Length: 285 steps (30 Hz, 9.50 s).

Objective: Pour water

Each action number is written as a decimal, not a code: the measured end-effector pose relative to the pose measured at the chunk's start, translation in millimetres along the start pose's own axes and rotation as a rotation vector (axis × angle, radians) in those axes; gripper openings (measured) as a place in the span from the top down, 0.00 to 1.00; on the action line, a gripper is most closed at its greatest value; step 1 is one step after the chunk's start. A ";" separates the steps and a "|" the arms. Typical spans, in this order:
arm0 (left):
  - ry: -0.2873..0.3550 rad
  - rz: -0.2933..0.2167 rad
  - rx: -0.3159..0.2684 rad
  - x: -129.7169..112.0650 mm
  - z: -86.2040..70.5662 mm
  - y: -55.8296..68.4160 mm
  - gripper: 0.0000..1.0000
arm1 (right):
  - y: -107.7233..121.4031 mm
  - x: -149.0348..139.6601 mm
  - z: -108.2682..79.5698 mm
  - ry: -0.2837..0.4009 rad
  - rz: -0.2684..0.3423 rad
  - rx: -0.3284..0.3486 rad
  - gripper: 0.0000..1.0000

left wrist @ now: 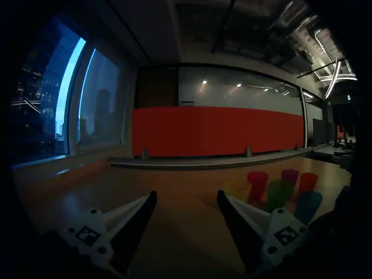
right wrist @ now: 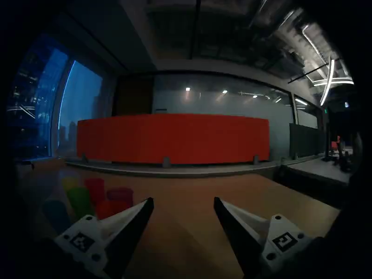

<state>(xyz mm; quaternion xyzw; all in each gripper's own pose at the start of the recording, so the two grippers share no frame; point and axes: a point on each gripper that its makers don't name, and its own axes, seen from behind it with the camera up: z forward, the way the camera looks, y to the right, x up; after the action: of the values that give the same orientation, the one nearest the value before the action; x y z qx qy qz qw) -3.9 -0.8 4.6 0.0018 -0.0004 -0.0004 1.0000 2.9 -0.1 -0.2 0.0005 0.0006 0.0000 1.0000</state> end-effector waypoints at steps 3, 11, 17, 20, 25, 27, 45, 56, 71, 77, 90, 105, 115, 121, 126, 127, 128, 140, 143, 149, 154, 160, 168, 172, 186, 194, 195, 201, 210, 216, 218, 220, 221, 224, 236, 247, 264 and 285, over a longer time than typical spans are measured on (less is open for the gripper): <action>0.008 -0.003 0.002 8.0 0.4 -0.2 0.04 | -0.9 11.0 -0.6 0.004 0.000 0.006 0.00; 0.009 -0.014 0.001 41.7 3.4 -0.4 0.04 | -7.5 43.4 1.1 -0.012 0.004 0.048 0.00; 0.000 -0.003 -0.008 71.0 7.8 -1.9 0.04 | -11.1 66.9 6.0 -0.046 0.013 0.075 0.00; -0.010 0.010 -0.013 84.1 10.2 -2.1 0.04 | -11.2 79.0 8.6 -0.059 0.018 0.086 0.00; -0.018 0.020 -0.024 108.1 16.9 -4.0 0.04 | -11.0 99.9 12.0 -0.081 0.034 0.103 0.00; -0.015 0.026 -0.029 116.9 19.8 -5.3 0.04 | -10.5 109.0 13.3 -0.084 0.041 0.109 0.00; -0.011 -0.010 -0.123 181.7 31.7 9.6 0.04 | -8.2 178.7 22.7 -0.075 0.023 0.145 0.00; -0.027 0.017 -0.202 190.5 30.2 25.8 0.04 | -23.6 185.2 19.6 -0.073 0.030 0.234 0.00; -0.035 -0.027 -0.436 195.1 18.1 70.4 0.04 | -57.6 199.8 5.8 -0.086 0.016 0.446 0.00; -0.055 -0.024 -0.500 190.5 14.5 82.3 0.04 | -64.4 197.7 5.3 -0.093 -0.024 0.478 0.00; -0.112 0.056 -0.622 164.6 -3.2 110.4 0.04 | -77.6 187.5 -0.9 -0.162 -0.061 0.556 0.00; -0.145 0.068 -0.713 140.8 -6.9 130.1 0.04 | -86.9 170.7 -2.5 -0.214 -0.117 0.606 0.00; -0.168 0.098 -0.762 115.9 -9.0 142.5 0.04 | -86.2 150.3 -2.6 -0.252 -0.158 0.618 0.00; -0.191 0.121 -0.798 99.5 -13.2 154.4 0.04 | -87.2 139.4 -1.0 -0.273 -0.163 0.624 0.00; -0.204 0.130 -0.841 87.1 -19.7 166.4 0.04 | -89.0 131.0 -0.8 -0.287 -0.167 0.632 0.00; -0.206 0.133 -0.848 84.6 -21.0 168.5 0.04 | -89.4 129.5 -0.7 -0.289 -0.169 0.633 0.00; -0.208 0.135 -0.856 82.1 -22.2 170.6 0.04 | -89.7 128.1 -0.6 -0.291 -0.171 0.634 0.00; -0.284 0.186 -0.911 38.3 -29.7 190.5 0.04 | -93.8 117.3 2.9 -0.309 -0.183 0.644 0.00; -0.294 0.195 -0.920 30.1 -30.7 194.6 0.04 | -94.8 114.4 4.5 -0.313 -0.185 0.646 0.00; -0.329 0.220 -0.944 9.1 -34.3 204.5 0.04 | -96.2 107.3 8.6 -0.326 -0.190 0.649 0.00; -0.364 0.243 -0.969 -9.5 -38.7 211.6 0.04 | -98.1 102.3 12.5 -0.332 -0.194 0.653 0.00; -0.411 0.266 -1.002 -30.6 -44.8 219.7 0.04 | -101.3 97.0 16.7 -0.340 -0.201 0.659 0.00; -0.453 0.292 -1.027 -51.7 -45.6 229.3 0.04 | -106.7 92.5 24.0 -0.348 -0.201 0.667 0.00; -0.472 0.297 -1.031 -60.7 -42.8 232.4 0.05 | -107.7 90.3 27.1 -0.353 -0.199 0.667 0.00; -0.501 0.294 -1.076 -79.7 -36.8 257.1 0.06 | -109.4 77.7 39.0 -0.375 -0.198 0.668 0.00; -0.499 0.307 -1.097 -83.4 -32.0 269.1 0.07 | -112.8 73.2 42.3 -0.384 -0.195 0.675 0.00; -0.500 0.307 -1.099 -83.8 -31.4 270.4 0.08 | -113.0 72.6 42.8 -0.385 -0.195 0.675 0.00; -0.503 0.311 -1.111 -86.6 -28.6 277.7 0.08 | -113.6 70.0 45.2 -0.390 -0.195 0.675 0.00; -0.507 0.307 -1.123 -87.3 -26.1 286.4 0.10 | -112.4 68.2 47.3 -0.395 -0.199 0.672 0.00; -0.507 0.307 -1.123 -88.2 -25.2 289.1 0.10 | -113.2 67.5 47.7 -0.396 -0.201 0.674 0.00; -0.501 0.316 -1.124 -88.6 -25.5 289.7 0.11 | -113.4 67.1 48.0 -0.396 -0.203 0.674 0.00; -0.498 0.321 -1.124 -88.9 -26.1 290.5 0.11 | -113.1 67.1 48.0 -0.396 -0.203 0.674 0.00; -0.498 0.323 -1.124 -89.1 -26.4 290.9 0.11 | -112.9 67.1 48.1 -0.396 -0.203 0.673 0.00; -0.498 0.331 -1.122 -89.2 -26.7 290.7 0.11 | -112.7 67.4 48.0 -0.397 -0.203 0.672 0.00; -0.491 0.341 -1.122 -83.1 -28.4 287.4 0.13 | -115.4 68.2 47.2 -0.394 -0.203 0.676 0.00; -0.427 0.297 -1.081 -46.1 -21.9 276.8 0.14 | -122.3 71.5 45.6 -0.385 -0.205 0.686 0.00; -0.346 0.261 -0.975 -0.6 -9.9 245.5 0.14 | -138.1 68.8 43.5 -0.378 -0.212 0.718 0.00; -0.253 0.204 -0.837 51.0 11.9 197.8 0.14 | -155.7 41.8 33.6 -0.420 -0.247 0.779 0.00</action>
<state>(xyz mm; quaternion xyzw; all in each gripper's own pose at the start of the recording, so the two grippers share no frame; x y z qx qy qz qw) 47.2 196.9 17.3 -0.4033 -0.1228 0.0980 0.9015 44.7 -155.9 33.2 0.3761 -0.2022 -0.1196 0.8963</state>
